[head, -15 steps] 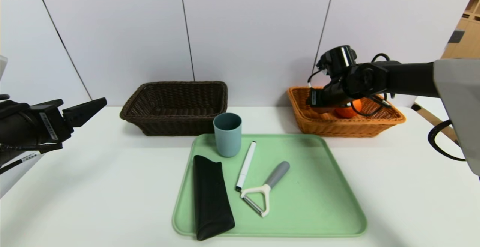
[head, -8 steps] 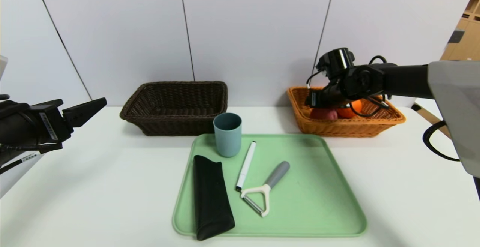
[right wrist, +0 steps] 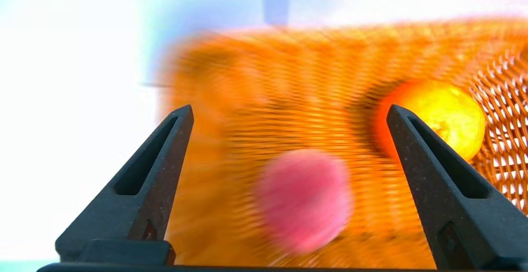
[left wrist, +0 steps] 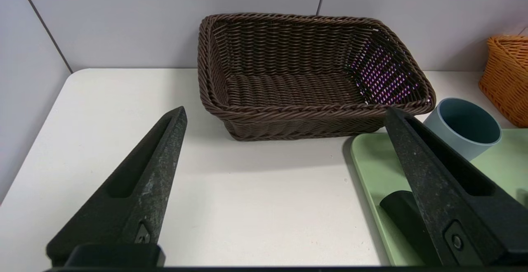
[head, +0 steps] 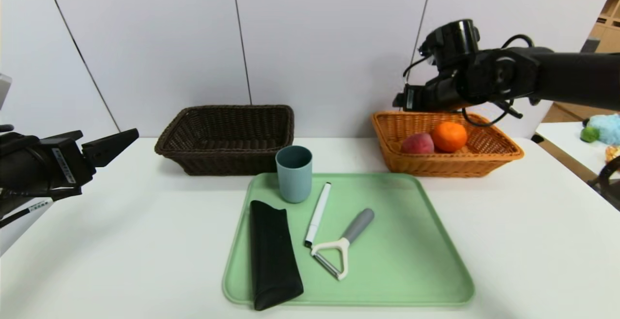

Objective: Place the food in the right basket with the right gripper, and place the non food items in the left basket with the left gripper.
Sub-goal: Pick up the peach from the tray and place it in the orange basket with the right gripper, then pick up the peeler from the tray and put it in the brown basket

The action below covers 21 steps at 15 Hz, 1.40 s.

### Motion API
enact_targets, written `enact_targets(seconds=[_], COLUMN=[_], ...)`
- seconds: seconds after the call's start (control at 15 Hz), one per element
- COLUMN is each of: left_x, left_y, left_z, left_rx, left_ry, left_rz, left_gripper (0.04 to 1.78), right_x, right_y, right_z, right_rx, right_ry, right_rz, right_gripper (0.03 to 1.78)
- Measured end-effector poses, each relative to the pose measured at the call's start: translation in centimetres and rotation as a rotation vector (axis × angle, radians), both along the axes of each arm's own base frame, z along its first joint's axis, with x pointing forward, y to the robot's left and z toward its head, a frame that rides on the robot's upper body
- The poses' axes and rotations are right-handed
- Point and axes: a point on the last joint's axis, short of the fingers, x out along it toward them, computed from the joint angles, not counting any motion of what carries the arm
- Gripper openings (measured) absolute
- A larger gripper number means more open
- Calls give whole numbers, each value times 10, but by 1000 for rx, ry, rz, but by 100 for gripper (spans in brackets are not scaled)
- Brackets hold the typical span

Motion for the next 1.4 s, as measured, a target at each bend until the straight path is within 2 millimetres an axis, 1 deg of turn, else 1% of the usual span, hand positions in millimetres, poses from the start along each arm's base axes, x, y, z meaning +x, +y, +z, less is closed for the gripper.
enact_targets(seconds=[0.07,0.13,0.27,0.33,0.47,0.6,0.73,0.87,1.07,1.2,1.4], left_x=[0,0,0,0,-1,-2,-4,-6,-7,-8,-9], left_y=[0,0,0,0,0,0,0,0,0,0,-1], left_z=[0,0,-1,-1,-1,-2,-4,-6,-8,-8,-7], left_rx=[0,0,0,2,5,7,10,12,15,16,16], left_ry=[1,2,5,5,4,5,7,11,15,15,9], left_rz=[0,-1,-1,-1,-1,-1,-2,-2,-3,-4,-5], left_gripper=[169,169,169,169,169,169,169,169,169,169,169], right_x=[-18,-37,-77,-95,-124,-141,-154,-165,-176,-174,-163], right_y=[11,21,44,53,62,63,62,65,83,97,113], right_z=[19,34,55,61,69,69,62,50,28,11,-14], right_rx=[33,65,152,198,277,320,336,352,348,311,269], right_ry=[-29,-35,-2,26,90,162,266,388,528,574,617], right_rz=[26,55,101,114,108,70,7,-85,-187,-216,-263], right_gripper=[163,164,166,166,167,168,169,169,169,169,169])
